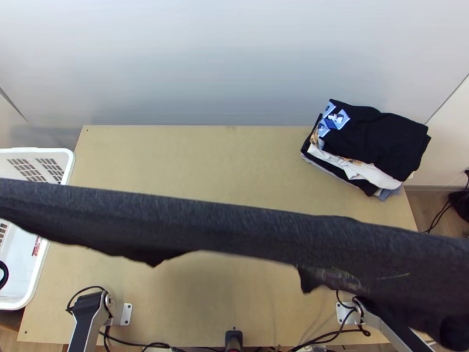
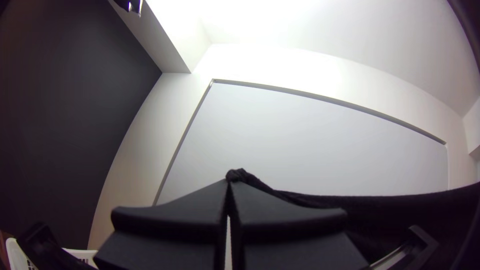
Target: Fold the t-shirt
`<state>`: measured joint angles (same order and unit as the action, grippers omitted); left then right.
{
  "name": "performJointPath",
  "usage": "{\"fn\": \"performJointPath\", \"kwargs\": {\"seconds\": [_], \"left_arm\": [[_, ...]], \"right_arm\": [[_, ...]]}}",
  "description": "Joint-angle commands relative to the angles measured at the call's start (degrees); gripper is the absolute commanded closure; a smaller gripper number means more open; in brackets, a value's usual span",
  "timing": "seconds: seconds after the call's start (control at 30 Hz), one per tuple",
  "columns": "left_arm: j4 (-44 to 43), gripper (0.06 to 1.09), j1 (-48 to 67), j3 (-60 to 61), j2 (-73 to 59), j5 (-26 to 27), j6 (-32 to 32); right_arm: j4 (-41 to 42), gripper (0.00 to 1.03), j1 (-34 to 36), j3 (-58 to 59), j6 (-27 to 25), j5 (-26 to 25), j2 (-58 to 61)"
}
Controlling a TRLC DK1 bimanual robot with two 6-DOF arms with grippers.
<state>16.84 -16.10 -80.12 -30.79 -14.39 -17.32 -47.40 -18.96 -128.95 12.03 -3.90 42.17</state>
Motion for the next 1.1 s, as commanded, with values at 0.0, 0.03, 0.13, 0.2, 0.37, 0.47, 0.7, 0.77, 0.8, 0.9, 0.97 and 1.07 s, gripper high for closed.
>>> {"fn": "performJointPath", "kwargs": {"seconds": [0.0,0.03,0.13,0.2,0.37,0.47,0.7,0.77,0.8,0.9,0.97,1.07], "left_arm": [[1.2,1.05,-0.2,0.0,1.2,0.1,0.2],[1.5,1.05,-0.2,0.1,1.0,0.1,0.1],[3.1,1.05,0.0,1.9,1.0,0.1,0.1],[4.6,1.05,0.4,3.7,0.9,0.1,0.0],[5.5,1.05,0.9,13.0,1.7,0.2,0.1],[3.7,1.05,1.0,20.5,2.2,0.6,-0.7],[-6.6,1.05,3.9,34.9,-3.8,1.0,-3.4],[-9.4,1.05,5.4,35.9,-8.4,1.0,-3.6],[-11.3,1.05,5.6,36.0,-10.9,1.0,-3.7],[-16.8,1.05,5.6,35.6,-18.7,1.9,-3.8],[-19.3,1.05,5.6,34.4,-24.1,2.0,-3.8],[-23.2,1.05,5.6,32.1,-32.6,2.1,-3.9]], "right_arm": [[-1.8,1.0,1.6,-0.6,4.3,1.2,-0.6],[-2.8,1.0,1.6,-0.7,5.5,1.2,-0.1],[-7.5,1.0,0.2,-0.3,9.2,1.2,2.0],[-9.8,1.0,-1.7,1.9,11.5,1.3,3.2],[-8.2,1.0,-7.3,18.2,14.3,1.0,2.9],[-3.7,1.0,-9.1,32.4,17.3,1.0,1.5],[14.5,1.0,-9.1,60.7,21.5,10.4,2.1],[17.7,1.0,-7.0,63.1,21.5,13.7,5.6],[18.8,1.0,-4.5,63.5,21.9,17.2,8.0],[23.3,1.0,2.4,63.9,23.6,25.7,15.0],[26.0,1.0,4.2,63.7,23.1,27.3,19.8],[28.8,1.0,8.0,62.1,22.6,30.8,27.1]]}}
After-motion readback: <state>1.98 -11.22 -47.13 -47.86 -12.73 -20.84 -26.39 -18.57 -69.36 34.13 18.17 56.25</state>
